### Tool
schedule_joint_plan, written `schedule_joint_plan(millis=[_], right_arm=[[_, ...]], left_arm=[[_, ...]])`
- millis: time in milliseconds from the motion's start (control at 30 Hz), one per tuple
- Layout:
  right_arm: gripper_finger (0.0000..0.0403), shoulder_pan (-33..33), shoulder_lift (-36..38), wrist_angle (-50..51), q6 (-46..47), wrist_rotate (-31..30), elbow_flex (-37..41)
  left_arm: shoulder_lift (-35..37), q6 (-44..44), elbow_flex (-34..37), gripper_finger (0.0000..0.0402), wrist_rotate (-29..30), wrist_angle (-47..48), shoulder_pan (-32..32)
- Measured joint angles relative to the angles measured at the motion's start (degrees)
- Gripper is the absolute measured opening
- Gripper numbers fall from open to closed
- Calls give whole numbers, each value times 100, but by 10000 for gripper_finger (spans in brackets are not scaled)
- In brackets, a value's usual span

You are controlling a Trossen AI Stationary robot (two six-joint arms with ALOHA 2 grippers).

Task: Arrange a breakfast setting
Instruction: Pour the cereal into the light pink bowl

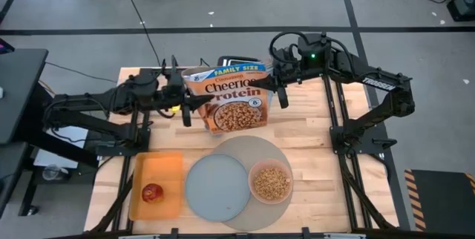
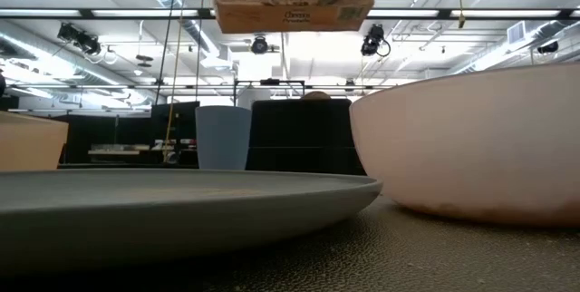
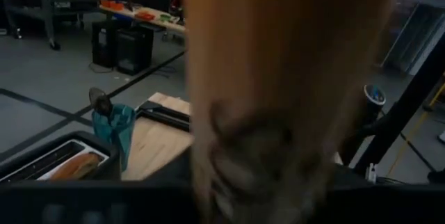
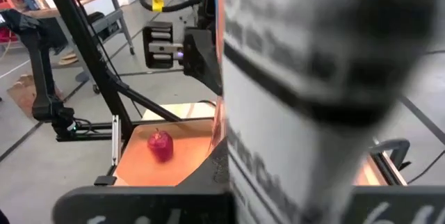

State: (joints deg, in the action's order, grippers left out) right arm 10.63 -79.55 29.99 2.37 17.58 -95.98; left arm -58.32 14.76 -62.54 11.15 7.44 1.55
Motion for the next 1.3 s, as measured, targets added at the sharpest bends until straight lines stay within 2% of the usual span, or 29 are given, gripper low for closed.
schedule_joint_plan(millis=[100, 167, 300, 467, 700, 900, 1067, 1300], right_arm=[[42, 0, 0, -105, 2, -15, -1], [62, 0, 0, -120, 59, -104, -1], [110, 50, 16, -102, 197, -301, -19], [167, 274, 329, -12, 209, -634, -267], [223, 451, 864, 185, 253, -1116, -299], [234, 400, 866, 581, 503, -1288, -293], [234, 294, 743, 796, 672, -1307, -289], [233, 90, 592, 778, 765, -1307, -288]], left_arm=[[-29, -2, -115, 35, -22, 138, -1], [-20, 19, -123, 14, -6, 219, -5], [79, 33, -120, 8, 291, 471, -3], [493, 39, -50, 7, 1061, 1147, -3], [1726, 151, 1059, 6, 2400, 1224, 76], [2530, 293, 1961, 6, 3617, 1221, 97], [2854, 278, 2491, 6, 4654, 1232, 121], [3235, 700, 3481, 6, 4787, 1301, 626]])
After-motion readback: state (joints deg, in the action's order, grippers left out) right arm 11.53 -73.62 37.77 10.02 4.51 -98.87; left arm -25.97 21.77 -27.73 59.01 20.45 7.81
